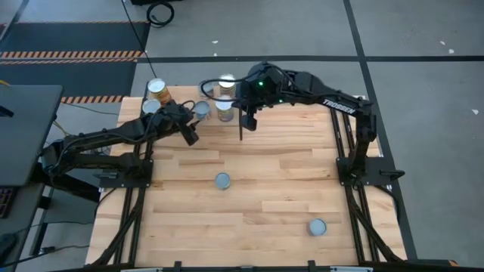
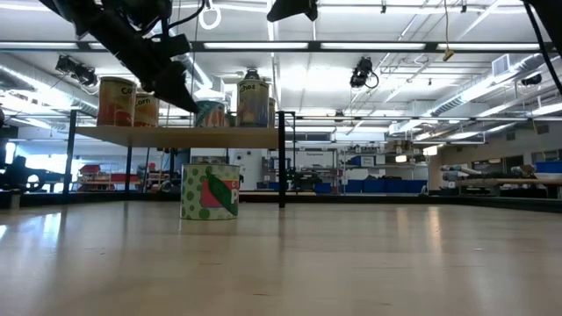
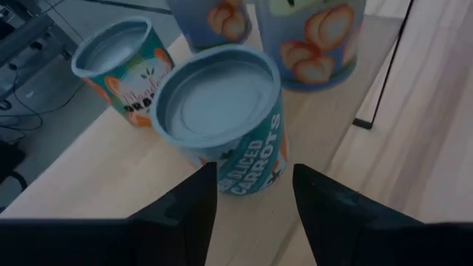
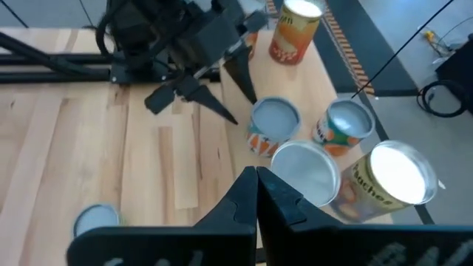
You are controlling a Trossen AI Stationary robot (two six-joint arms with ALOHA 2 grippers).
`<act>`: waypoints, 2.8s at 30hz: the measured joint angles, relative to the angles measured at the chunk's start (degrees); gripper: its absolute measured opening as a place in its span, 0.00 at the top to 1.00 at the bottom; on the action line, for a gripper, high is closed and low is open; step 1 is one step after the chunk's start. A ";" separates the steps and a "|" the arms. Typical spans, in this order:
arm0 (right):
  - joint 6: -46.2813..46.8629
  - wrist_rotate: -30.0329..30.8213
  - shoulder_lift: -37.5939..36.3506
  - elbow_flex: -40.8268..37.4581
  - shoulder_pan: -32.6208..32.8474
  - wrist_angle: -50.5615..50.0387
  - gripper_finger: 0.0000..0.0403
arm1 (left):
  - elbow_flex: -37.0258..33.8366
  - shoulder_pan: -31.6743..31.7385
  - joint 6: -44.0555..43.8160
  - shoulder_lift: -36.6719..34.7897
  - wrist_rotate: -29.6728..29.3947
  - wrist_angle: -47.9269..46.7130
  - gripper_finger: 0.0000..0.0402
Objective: Pick and place cans onto a shelf
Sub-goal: Adjust the canned goods on the shelf, then put the canned pickles on the shelf
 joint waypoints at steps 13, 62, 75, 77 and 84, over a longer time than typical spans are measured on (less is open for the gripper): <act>1.46 0.09 0.01 -9.63 6.84 -2.59 0.99 | 6.56 -10.87 -9.46 -7.06 0.44 -17.12 0.54; 10.16 7.48 11.18 -49.55 20.13 52.41 0.78 | -8.13 -42.14 -25.76 7.45 6.75 -3.04 0.13; 13.51 7.61 11.01 -49.56 20.23 48.08 0.78 | 1.44 -29.27 -12.90 20.30 17.96 -9.12 0.11; 13.62 7.61 11.01 -49.56 20.28 47.03 0.78 | 3.49 -29.53 -12.05 22.23 18.56 -10.28 0.11; 13.97 7.67 11.01 -49.56 20.29 46.22 0.78 | 9.25 -30.12 -10.04 25.68 19.01 -13.78 0.11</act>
